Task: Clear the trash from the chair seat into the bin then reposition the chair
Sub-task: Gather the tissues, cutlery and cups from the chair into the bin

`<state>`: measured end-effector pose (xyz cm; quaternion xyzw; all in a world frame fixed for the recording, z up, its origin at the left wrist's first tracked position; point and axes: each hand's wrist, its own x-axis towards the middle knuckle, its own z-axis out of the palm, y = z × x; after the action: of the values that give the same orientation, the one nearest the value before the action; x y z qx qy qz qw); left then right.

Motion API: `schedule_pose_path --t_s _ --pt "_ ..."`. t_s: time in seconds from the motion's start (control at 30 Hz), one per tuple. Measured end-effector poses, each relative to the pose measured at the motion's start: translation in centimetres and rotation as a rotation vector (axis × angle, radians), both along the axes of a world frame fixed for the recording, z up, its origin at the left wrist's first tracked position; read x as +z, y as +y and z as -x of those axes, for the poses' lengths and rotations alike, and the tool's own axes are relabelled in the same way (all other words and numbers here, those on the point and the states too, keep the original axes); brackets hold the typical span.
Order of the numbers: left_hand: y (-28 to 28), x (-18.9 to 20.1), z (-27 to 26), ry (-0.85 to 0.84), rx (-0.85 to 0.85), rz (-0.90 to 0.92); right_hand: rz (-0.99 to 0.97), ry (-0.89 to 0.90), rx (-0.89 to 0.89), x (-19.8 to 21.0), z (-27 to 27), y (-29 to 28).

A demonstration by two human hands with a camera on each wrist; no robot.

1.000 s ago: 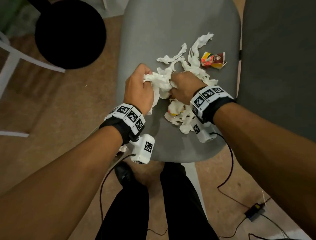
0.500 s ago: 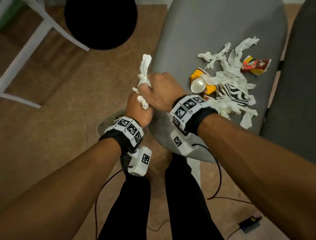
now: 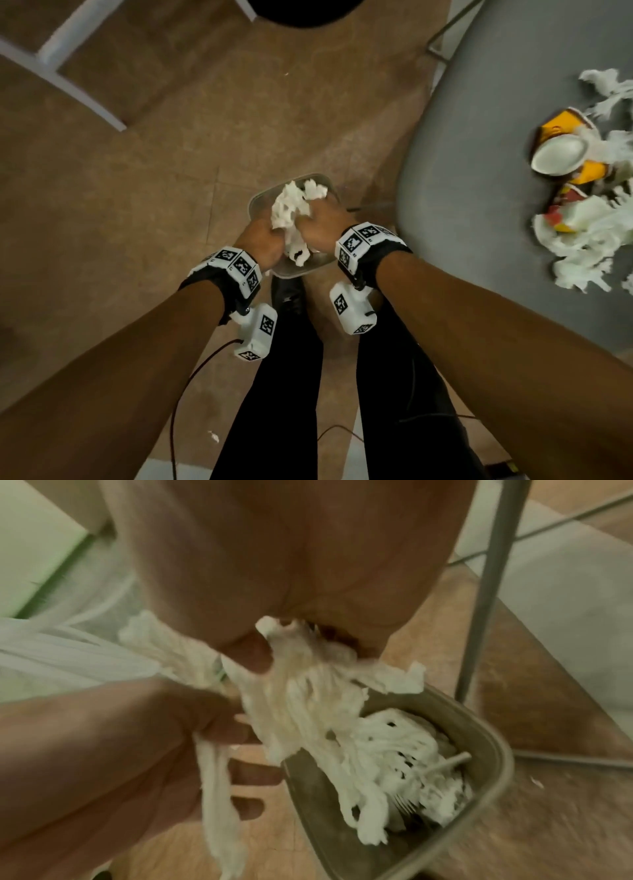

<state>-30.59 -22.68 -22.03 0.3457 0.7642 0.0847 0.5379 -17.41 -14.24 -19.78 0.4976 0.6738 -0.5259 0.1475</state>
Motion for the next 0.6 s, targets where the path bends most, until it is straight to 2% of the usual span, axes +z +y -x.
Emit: schedule_pose_path --t_s 0.1,0.2,0.37,0.5,0.6 --pt "-1.6 -1.4 0.9 -0.064 0.047 0.024 0.12 -0.149 0.165 -2.4 -0.8 -0.9" --pt "-2.2 -1.1 0.8 -0.065 0.089 0.017 0.098 -0.16 0.199 -2.9 -1.6 -1.5" --pt "-1.1 0.5 0.0 0.096 0.111 0.087 0.058 -0.074 0.043 -1.0 -2.1 -0.8" --pt "2.4 3.6 -0.9 0.234 -0.043 0.119 -0.052 0.038 0.002 2.8 -3.0 1.7" --pt "5.9 6.7 -2.8 0.301 -0.147 0.077 -0.098 0.152 -0.132 6.2 -5.4 4.0"
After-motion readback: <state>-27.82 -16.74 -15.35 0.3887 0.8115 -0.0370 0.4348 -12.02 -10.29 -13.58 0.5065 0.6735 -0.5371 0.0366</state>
